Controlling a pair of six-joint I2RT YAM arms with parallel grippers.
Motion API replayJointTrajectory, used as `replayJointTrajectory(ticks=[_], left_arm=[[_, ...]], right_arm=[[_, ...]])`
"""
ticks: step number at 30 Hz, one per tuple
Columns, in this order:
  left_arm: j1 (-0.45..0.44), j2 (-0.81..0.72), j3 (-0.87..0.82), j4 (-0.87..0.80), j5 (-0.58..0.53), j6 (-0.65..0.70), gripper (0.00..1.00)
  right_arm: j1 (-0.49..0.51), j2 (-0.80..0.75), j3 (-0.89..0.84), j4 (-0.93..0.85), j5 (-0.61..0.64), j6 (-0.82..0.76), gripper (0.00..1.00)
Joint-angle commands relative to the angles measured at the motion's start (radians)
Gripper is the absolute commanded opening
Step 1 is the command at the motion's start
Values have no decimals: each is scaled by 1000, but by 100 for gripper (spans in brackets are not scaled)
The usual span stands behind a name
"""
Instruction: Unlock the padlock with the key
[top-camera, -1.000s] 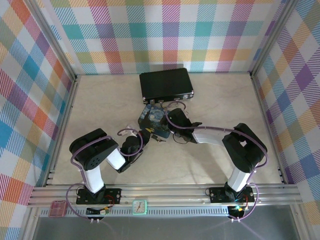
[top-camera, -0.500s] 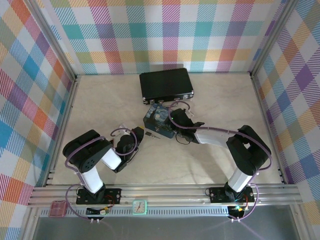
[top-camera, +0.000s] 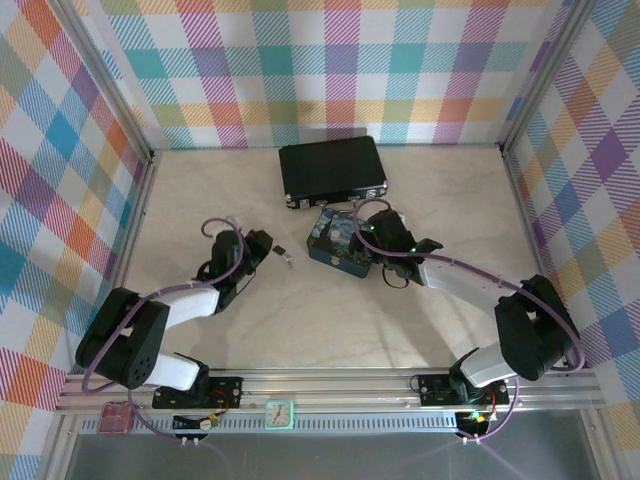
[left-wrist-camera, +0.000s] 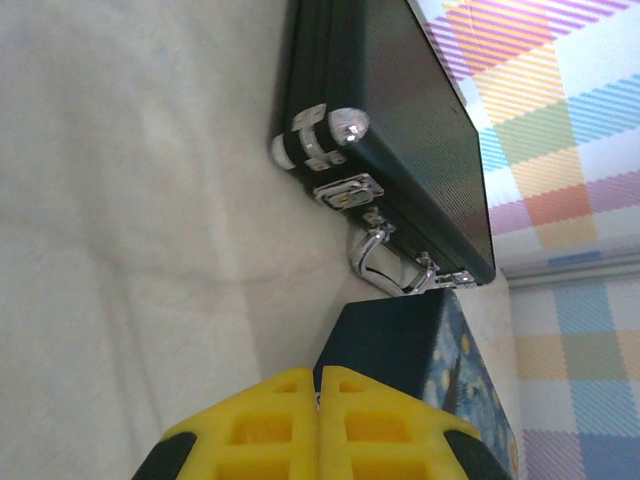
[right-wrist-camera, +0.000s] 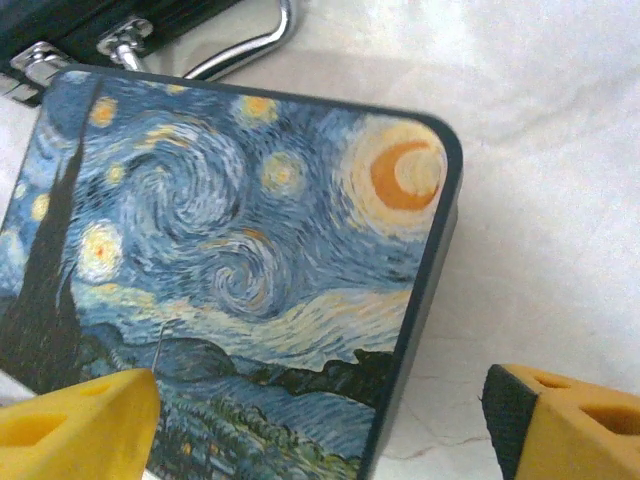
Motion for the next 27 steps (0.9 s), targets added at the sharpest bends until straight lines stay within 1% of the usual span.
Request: replayJointTrajectory(ticks=[1,4,7,12,15,19,20,24,26,27], left_arm=[[55,-13,121,-328,127,167,0],[101,28,198,-424,192,229,0],[124,92,297,-570,193,318,0],[158,206,405,-666,194,372,0],[170,279,457,-706,217,384,0],[170,325,484,-720,209,380,1],[170,331,489,-726,202,380,4],[171,354,514,-753,182,388,26],[171,349,518,-760,173,388,43],[171,343,518,-764,162,388,55]], right_arm=[[-58,-40,34,-98,22,-238,87],[-111,-64,9,-94,74,-377,88],[-173,-97,-34,-71,128,-460,89],[-294,-156,-137,53,80,-554,90],[-363,-161,-221,208,45,-592,90],[-458,-119,-308,398,-14,-577,90],[-473,-106,-321,429,-24,-574,90],[-503,-48,-342,554,-32,-590,90],[-508,-33,-346,608,-40,-605,90],[-510,-27,-353,637,-42,-614,90]])
